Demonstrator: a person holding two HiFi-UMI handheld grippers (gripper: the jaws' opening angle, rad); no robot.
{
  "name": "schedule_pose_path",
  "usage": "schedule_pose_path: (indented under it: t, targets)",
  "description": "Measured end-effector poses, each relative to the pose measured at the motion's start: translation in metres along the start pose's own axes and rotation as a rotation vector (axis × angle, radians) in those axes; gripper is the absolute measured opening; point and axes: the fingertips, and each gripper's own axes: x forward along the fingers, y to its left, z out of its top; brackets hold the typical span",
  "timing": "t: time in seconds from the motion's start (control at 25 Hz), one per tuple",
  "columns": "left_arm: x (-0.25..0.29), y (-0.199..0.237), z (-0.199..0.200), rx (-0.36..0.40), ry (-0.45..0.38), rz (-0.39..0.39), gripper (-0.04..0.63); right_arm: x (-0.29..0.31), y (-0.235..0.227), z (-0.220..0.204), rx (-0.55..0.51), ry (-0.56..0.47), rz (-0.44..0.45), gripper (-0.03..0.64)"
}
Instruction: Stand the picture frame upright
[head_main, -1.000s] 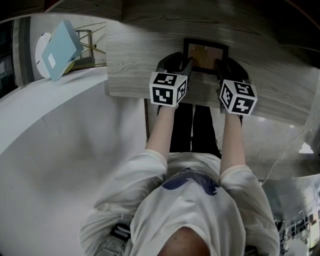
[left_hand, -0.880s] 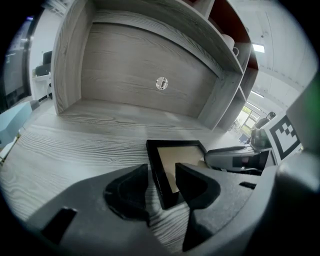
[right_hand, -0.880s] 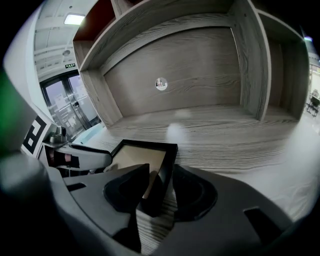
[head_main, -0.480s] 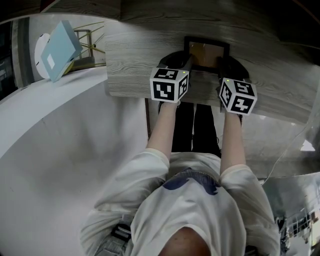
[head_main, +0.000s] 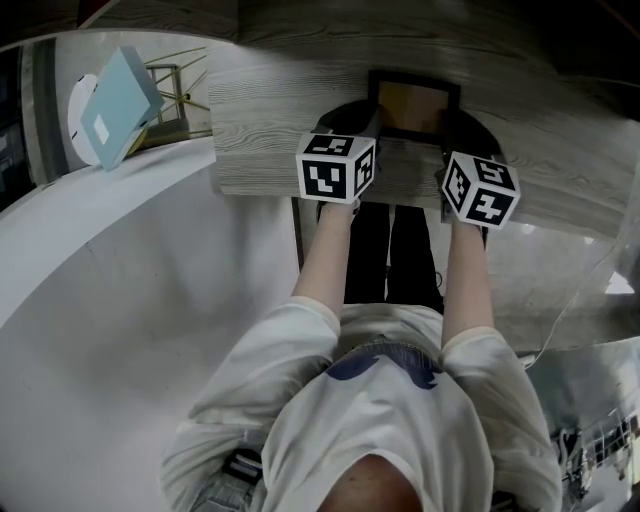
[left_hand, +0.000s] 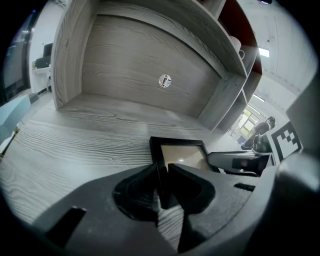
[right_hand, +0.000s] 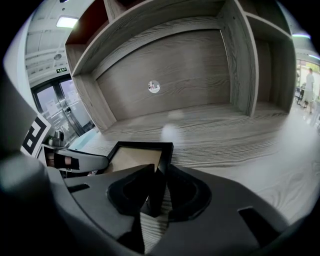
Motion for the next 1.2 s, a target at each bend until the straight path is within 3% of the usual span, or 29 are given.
schedule_pose_path:
  t: [0.2, 0.52, 1.2]
  targets:
    - [-0.013, -0.008, 0.012, 0.027, -0.032, 0.002, 0.077, -0.015, 0.003, 0.012, 0.011, -0.035, -0.011, 0.071]
    - [-0.035, -0.040, 0.064, 0.119, -0.104, -0.043, 0.077, -0.056, -0.003, 0.059, 0.036, -0.163, -0.056, 0.069]
    - [-0.073, -0.150, 0.145, 0.311, -0.231, -0.227, 0.077, -0.178, -0.041, 0.130, 0.048, -0.391, -0.229, 0.067]
